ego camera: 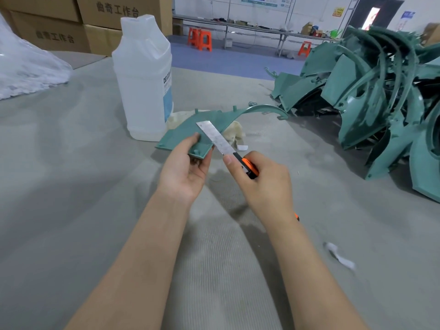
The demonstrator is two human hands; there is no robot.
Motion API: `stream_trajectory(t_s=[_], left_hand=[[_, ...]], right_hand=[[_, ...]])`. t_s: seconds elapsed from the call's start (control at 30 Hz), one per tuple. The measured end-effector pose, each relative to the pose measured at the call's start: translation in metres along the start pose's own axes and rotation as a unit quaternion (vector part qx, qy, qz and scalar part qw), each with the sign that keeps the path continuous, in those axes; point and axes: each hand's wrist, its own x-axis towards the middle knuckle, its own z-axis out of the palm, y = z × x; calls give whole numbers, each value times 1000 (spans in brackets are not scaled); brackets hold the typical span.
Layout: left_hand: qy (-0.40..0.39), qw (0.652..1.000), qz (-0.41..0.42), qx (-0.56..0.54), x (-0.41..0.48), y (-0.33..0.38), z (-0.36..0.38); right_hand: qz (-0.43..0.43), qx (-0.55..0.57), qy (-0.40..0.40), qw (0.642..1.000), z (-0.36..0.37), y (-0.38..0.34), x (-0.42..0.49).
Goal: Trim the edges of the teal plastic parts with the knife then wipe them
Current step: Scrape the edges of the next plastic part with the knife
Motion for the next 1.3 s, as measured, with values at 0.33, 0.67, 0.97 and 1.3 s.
stream_trajectory(t_s=[0.33,0.67,0.97,1.3], left_hand=[[-14,999,43,23,2,2,-2],[-6,1000,-3,4,6,5,-3],[-30,999,-18,-32,2,8,-5],[-28,998,-17,-52,-2,5,0]], right_hand=[[-16,23,-42,999,-1,-3,-3],[-45,55,-88,994,-1,-5,-5],[-64,70,-113,989,2,-8,-7],[-20,66,-26,997,1,-6,-4]])
